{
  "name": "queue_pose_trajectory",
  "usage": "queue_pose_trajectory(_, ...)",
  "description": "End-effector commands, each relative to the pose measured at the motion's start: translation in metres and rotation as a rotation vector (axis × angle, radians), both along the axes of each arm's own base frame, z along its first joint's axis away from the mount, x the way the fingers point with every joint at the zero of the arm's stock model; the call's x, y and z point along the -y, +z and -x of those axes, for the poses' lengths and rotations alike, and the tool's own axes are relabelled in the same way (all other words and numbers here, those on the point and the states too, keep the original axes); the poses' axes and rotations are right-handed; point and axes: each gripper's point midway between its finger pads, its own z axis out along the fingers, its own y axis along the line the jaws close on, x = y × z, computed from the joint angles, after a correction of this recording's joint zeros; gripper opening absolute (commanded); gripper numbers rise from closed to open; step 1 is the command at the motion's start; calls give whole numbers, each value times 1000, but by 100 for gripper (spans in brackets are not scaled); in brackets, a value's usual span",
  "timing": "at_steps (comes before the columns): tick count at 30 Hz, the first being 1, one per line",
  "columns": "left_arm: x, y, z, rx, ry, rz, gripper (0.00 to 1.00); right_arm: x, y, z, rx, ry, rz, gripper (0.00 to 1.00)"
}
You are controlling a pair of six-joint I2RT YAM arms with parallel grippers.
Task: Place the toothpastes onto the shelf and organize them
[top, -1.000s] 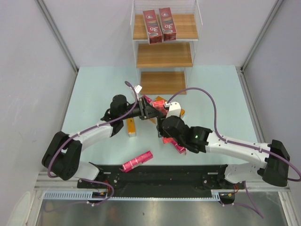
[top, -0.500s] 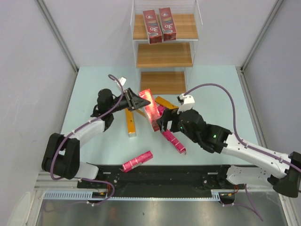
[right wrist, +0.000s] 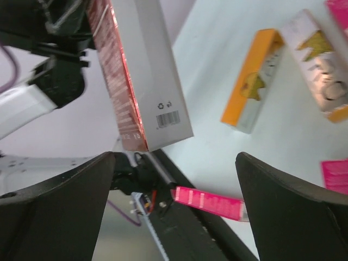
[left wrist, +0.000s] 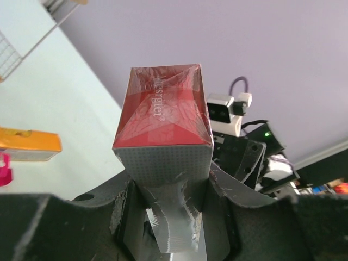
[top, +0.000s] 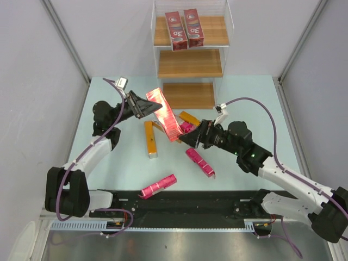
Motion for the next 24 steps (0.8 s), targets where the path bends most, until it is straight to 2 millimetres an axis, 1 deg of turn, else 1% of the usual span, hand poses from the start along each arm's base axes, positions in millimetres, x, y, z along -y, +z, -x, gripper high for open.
queue_pose_trajectory(1,-3,58,27,132,-69,107,38,-27,49,29,89,176,-188,100)
queue_pose_trajectory(3,-3,62,29,135,-82,124,38,-37,57,38,112,205,-219,100)
queue_pose_trajectory(5,-3,64,32,146,-89,136,38,-43,60,38,127,199,-235,98)
queue_pose_trajectory(6,-3,65,32,136,-94,144,38,-47,59,42,122,211,-240,98)
queue_pose_trajectory(7,-4,66,34,146,-90,152,38,-51,55,40,109,214,-236,96)
queue_pose_trajectory(8,-4,68,35,137,-93,162,38,-52,58,41,122,222,-249,94)
queue_pose_trajectory(9,-5,66,35,128,-89,170,38,-54,56,42,121,227,-250,92)
queue_pose_trajectory(10,-5,70,38,147,-93,182,38,-55,56,43,124,227,-255,91)
queue_pose_trajectory(13,-6,72,43,145,-102,200,38,-51,68,42,167,205,-304,84)
queue_pose_trajectory(14,-7,72,44,140,-105,206,38,-49,72,41,178,192,-318,84)
queue_pose_trajectory(16,-7,72,46,145,-110,214,38,-47,75,40,196,178,-330,83)
queue_pose_trajectory(18,-7,68,46,122,-113,226,38,-43,82,39,218,156,-354,84)
queue_pose_trajectory(20,-8,68,48,125,-121,237,38,-43,86,39,231,148,-369,81)
queue_pose_trajectory(21,-8,65,47,117,-121,242,38,-43,87,39,234,147,-376,79)
queue_pose_trajectory(22,-8,65,48,125,-126,247,38,-43,92,42,247,153,-393,75)
queue_pose_trajectory(24,-8,63,49,115,-132,256,38,-47,93,45,255,175,-403,68)
